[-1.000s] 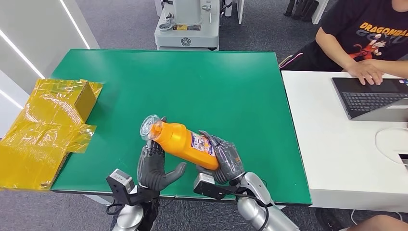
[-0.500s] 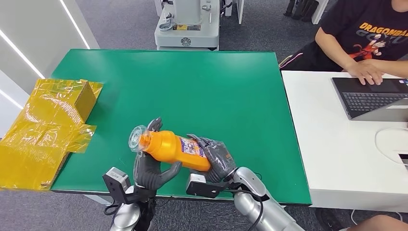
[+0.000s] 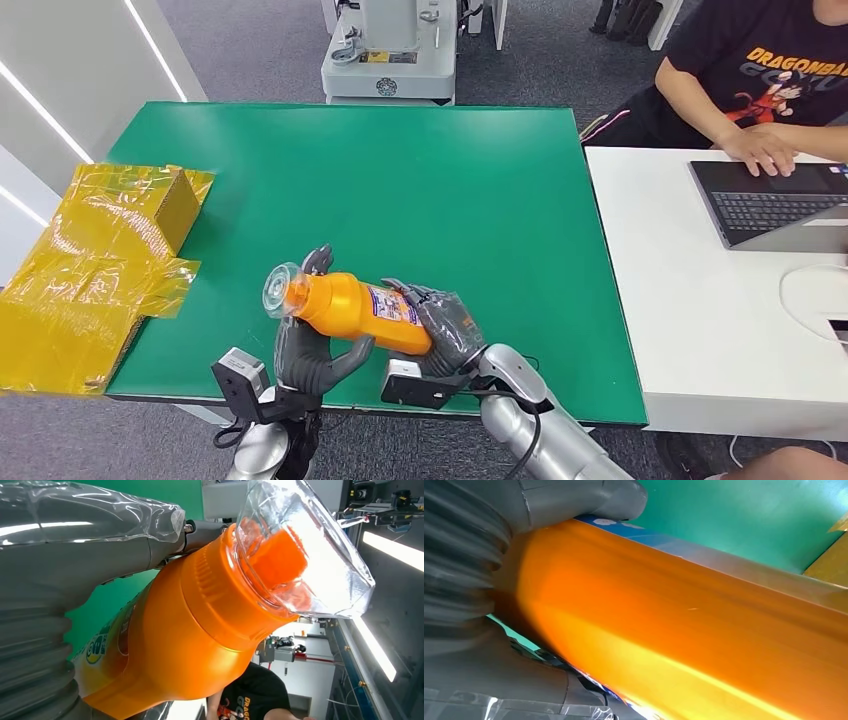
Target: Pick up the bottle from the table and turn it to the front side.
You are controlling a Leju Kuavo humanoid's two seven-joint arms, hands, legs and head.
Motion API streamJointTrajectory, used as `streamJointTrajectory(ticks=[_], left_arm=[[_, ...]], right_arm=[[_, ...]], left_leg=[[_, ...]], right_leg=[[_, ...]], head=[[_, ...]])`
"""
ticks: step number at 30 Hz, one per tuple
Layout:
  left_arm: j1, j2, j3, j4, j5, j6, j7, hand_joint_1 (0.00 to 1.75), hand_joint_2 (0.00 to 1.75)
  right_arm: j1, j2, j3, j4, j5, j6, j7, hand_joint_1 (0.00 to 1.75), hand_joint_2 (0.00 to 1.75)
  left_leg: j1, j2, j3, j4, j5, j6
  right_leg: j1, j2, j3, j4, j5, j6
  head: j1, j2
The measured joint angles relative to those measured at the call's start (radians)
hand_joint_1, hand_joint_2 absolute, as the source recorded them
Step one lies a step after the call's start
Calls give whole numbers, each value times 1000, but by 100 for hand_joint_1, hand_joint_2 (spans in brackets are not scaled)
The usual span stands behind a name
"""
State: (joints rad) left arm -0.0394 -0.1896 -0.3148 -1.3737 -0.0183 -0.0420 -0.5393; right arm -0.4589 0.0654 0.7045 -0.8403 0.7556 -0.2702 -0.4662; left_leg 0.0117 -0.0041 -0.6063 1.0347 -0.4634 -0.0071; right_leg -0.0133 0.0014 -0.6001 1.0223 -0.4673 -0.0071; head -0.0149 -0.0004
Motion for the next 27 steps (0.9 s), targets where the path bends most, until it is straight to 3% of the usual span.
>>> streamJointTrajectory(ticks=[10, 27], left_arm=[[0, -3, 7, 0, -8, -1, -2, 0, 175], [-6, -12, 23, 1, -13, 1, -2, 0, 175]], right_arm=[[-20, 18, 1, 42, -19, 20, -45, 175, 175], [-24, 44, 5, 60, -45, 35, -52, 175, 175]], left_leg=[[0, 0, 0, 0, 0, 0], [0, 0, 0, 0, 0, 0]], right_leg=[[0, 0, 0, 0, 0, 0], [0, 0, 0, 0, 0, 0]], head=[[0, 0], [0, 0]])
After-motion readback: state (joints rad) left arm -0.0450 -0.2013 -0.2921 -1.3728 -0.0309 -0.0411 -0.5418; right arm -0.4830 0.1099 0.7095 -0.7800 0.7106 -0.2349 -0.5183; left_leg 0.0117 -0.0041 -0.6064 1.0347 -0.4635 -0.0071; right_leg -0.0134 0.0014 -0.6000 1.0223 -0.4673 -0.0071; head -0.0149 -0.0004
